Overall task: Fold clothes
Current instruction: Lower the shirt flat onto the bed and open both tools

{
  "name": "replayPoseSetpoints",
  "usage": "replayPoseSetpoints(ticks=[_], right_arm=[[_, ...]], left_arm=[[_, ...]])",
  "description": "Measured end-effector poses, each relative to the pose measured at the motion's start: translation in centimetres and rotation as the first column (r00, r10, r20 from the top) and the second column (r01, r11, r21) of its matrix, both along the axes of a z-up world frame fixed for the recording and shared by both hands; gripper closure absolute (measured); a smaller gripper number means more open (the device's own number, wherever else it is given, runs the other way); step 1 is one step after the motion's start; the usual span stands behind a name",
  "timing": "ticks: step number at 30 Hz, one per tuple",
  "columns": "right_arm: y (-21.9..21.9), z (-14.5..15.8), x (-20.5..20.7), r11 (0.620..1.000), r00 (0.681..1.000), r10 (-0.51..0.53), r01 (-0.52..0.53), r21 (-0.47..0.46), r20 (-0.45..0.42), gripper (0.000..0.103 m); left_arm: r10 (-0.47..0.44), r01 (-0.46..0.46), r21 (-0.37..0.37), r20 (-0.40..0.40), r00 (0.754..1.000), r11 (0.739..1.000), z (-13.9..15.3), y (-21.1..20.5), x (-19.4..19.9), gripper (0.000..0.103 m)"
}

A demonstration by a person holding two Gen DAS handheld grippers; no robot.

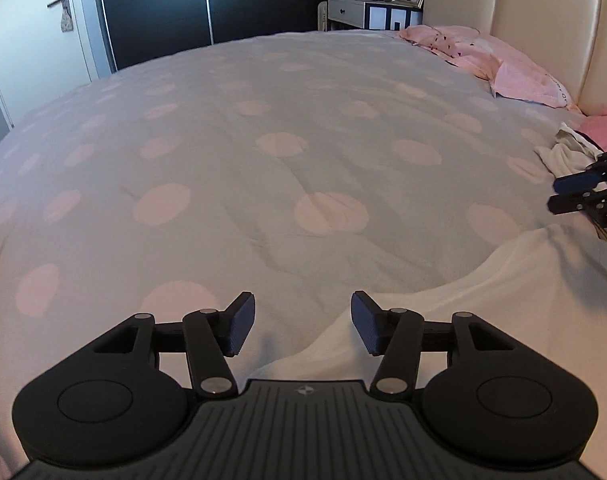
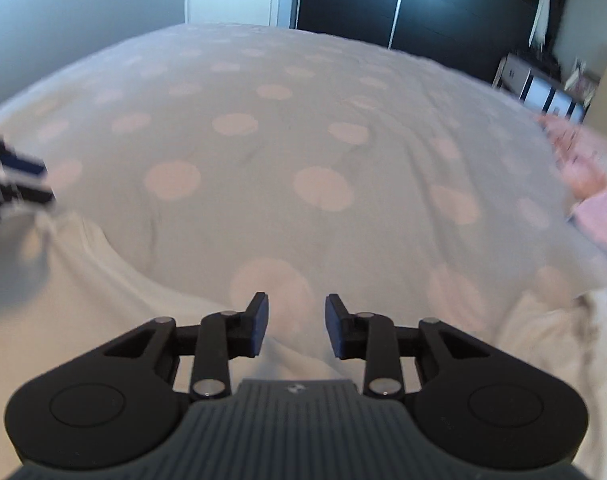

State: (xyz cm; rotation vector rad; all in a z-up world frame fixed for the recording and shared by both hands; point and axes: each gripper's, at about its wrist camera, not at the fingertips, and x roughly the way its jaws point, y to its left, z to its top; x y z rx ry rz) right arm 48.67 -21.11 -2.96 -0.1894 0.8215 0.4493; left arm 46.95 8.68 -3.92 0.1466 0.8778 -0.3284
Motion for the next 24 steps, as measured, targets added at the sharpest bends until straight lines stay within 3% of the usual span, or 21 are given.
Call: replayPoseSetpoints(ticks=[5,9,10,12,18,24], right_arm=[[1.2,-3.0,2.1,1.000,0.994,0.000,0.000,0.000,-0.109,0.068],[0.7,-4.6,2.2,0.996,0.979,0.035,-0.018,0.085,-0.201,0.068],[0.7,-4.5,1.9,0.995,0.978,0.054,-0.035,0.095,-0.202,0.078],[0.7,-4.1,1.2,0.994,0.981,0.082,-0.068,0.085,-0.176,0.089],[1.2,-1.6,-0.8,0.996,0.994,0.086,-0.088,0.025,0.068,0.092],[3.0,-3.4,-0.2,0.993,0.995,0.080,-0.076,-0.085,0.054,0.092]], left_arm=[[-0.023,0.025,0.022,-0.074,0.997,0.999,-2.5,-1.5,0.9,0.064],[-0.023,0.023,0.000,-0.076,0.997,1.000,-3.3,-1.7,0.9,0.078],[-0.037,0.037,-0.001,-0.064,0.997,0.999,-3.3,-1.8,0.6,0.081],[-0.038,0.039,0.009,-0.049,0.998,0.999,-3.4,-2.1,0.5,0.091],[-0.025,0.026,0.040,-0.013,1.000,0.999,-3.7,-3.0,0.4,0.095],[-0.014,0.012,0.071,0.024,1.000,0.997,-4.0,-4.0,0.2,0.091]])
